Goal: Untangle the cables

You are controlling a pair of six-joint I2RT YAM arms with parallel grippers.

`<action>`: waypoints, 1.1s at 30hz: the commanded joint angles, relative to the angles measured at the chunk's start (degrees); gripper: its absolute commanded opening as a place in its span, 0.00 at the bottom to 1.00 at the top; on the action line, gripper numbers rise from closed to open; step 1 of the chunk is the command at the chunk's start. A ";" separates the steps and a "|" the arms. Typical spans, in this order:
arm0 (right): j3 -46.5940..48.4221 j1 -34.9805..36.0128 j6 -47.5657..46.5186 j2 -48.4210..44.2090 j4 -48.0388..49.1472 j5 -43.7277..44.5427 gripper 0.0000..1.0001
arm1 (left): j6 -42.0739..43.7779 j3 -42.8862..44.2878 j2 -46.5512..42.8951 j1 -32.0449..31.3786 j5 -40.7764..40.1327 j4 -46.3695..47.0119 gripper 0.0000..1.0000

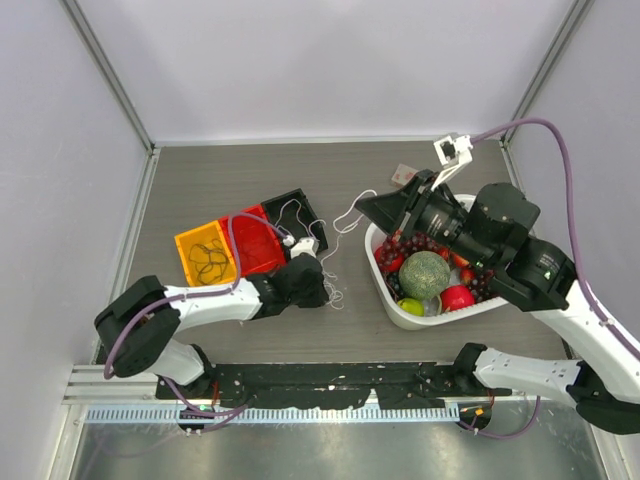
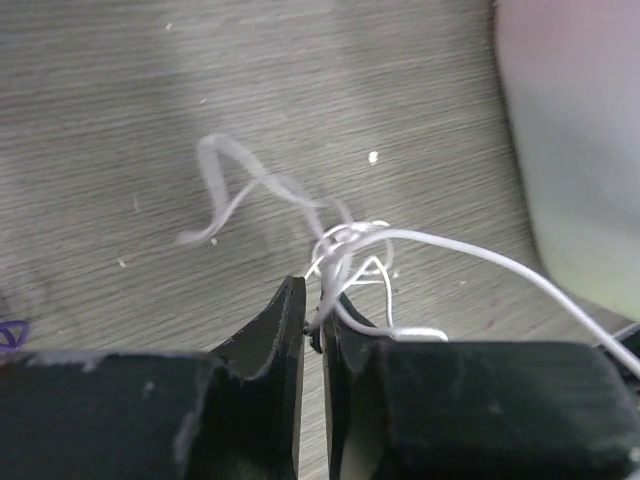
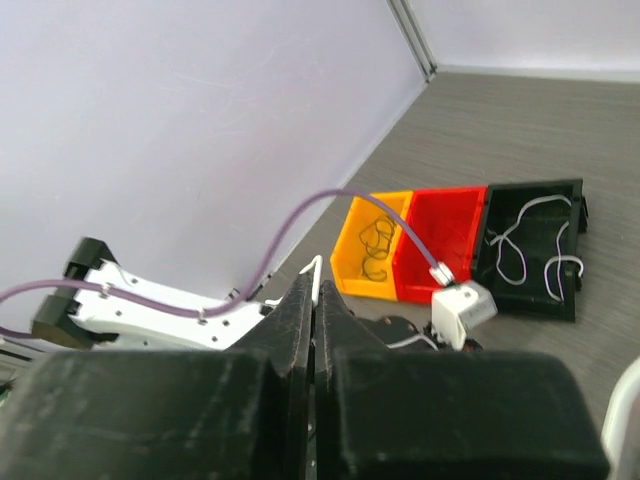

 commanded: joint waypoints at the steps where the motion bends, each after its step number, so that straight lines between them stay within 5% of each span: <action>1: 10.26 0.00 -1.75 1.64 2.29 2.08 0.01 | -1.14 -0.30 1.26 0.07 -0.44 -3.37 0.13; 7: 25.55 0.08 -4.13 7.17 3.60 3.85 0.01 | -5.53 -9.61 -5.58 0.16 2.03 1.29 0.11; 15: 33.30 0.00 -4.13 10.87 7.65 1.56 0.01 | -8.70 -15.68 -16.75 0.07 -2.10 -3.18 0.02; 33: 11.95 0.00 -7.73 18.25 22.24 4.45 0.01 | -20.82 -16.48 -37.15 0.07 1.14 -22.09 0.02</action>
